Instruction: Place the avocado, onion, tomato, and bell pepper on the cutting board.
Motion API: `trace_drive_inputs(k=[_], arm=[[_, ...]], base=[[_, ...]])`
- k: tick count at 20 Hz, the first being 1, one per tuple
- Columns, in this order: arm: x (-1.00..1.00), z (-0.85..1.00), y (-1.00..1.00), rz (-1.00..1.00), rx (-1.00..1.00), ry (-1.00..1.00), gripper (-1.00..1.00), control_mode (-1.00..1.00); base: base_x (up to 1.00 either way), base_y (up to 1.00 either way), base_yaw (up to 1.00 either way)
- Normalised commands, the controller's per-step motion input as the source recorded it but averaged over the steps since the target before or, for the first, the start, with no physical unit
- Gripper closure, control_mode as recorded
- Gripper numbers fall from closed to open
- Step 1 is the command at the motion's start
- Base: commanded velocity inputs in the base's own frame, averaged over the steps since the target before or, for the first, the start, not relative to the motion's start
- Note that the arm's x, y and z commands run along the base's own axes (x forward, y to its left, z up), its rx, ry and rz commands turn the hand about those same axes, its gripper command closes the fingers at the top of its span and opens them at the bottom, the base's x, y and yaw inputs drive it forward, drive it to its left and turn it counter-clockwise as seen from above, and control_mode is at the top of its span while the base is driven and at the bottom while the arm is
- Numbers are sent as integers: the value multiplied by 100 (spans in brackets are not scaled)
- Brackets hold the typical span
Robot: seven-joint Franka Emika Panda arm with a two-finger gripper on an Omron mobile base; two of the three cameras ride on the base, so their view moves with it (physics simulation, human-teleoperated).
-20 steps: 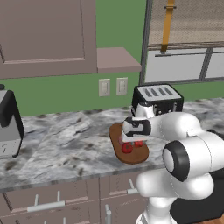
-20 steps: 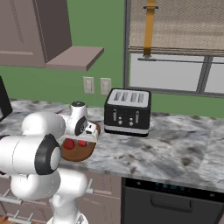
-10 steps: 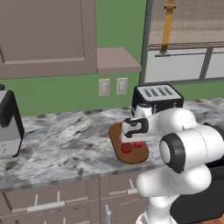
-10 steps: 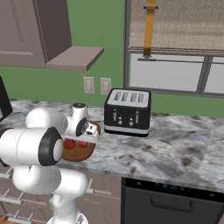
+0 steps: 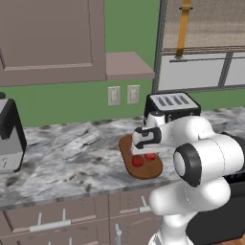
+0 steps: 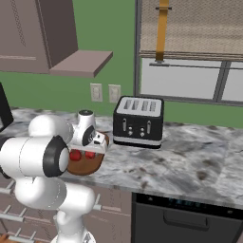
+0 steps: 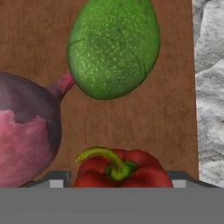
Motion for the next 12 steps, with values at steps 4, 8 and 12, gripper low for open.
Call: trace_drive_inputs(k=[4, 8, 12], arm=[[0, 0, 1, 0, 0, -1, -100, -100], [0, 4, 0, 0, 0, -2, -100, -100], [0, 24, 0, -1, 0, -3, -100, -100]], base=[[0, 0, 0], [0, 0, 0], [0, 0, 0]])
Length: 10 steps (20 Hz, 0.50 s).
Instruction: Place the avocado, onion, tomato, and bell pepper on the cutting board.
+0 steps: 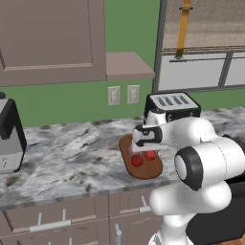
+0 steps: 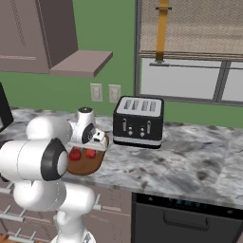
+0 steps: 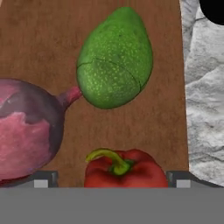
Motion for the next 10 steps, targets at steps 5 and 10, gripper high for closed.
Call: trace_drive_inputs(k=[5, 10], arm=[[-19, 48, 0, -1, -1, -11, -100, -100], [-51, 66, 0, -1, -3, -18, -100, -100]], base=[[0, 0, 0], [0, 0, 0]])
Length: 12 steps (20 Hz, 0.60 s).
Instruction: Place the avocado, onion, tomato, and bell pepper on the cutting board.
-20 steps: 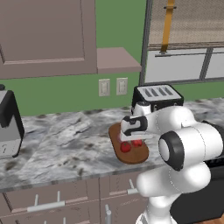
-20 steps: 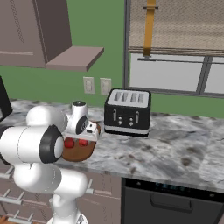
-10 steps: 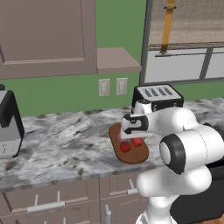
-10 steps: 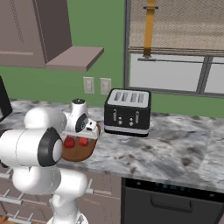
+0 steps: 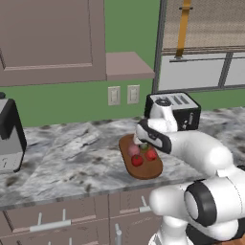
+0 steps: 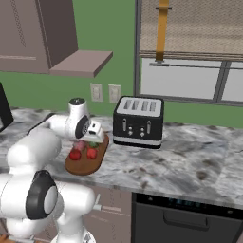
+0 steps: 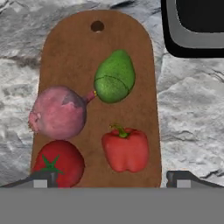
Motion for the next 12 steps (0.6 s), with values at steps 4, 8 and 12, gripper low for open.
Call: trace_drive_inputs(k=[4, 8, 12], arm=[[-90, 78, 11, 0, -5, -30, -100, -100], [-97, 77, 10, 0, -6, -31, -100, -100], [-95, 69, 4, 0, -5, -30, -100, -100]], base=[[0, 0, 0], [0, 0, 0], [0, 0, 0]])
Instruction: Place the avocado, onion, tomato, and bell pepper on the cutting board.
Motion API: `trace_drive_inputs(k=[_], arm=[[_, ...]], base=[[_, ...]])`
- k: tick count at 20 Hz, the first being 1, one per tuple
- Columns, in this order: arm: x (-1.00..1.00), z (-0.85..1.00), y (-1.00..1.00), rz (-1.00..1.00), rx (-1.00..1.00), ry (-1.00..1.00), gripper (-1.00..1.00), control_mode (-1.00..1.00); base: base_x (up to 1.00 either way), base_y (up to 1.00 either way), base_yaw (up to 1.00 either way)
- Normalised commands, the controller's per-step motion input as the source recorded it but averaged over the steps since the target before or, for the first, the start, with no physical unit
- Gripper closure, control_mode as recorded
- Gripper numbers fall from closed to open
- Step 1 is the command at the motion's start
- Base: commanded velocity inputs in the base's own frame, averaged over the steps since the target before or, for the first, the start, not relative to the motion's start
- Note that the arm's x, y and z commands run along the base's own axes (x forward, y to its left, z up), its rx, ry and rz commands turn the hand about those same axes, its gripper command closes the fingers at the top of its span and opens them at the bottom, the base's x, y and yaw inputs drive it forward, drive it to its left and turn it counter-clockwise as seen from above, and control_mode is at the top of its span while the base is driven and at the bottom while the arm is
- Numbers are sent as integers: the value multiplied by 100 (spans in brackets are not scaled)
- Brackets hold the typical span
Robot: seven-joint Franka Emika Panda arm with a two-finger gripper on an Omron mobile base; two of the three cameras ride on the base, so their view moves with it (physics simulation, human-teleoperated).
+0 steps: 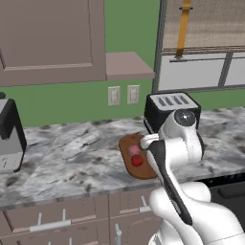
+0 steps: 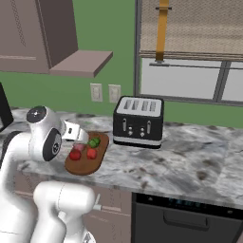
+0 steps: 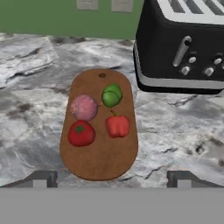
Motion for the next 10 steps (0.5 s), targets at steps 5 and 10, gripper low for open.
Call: trace_drive_inputs(k=[5, 10], arm=[[-83, 60, 2, 0, -5, -22, -100, -100], [-76, 64, 0, 0, -1, -11, -100, -100]], base=[[0, 0, 0], [0, 0, 0]])
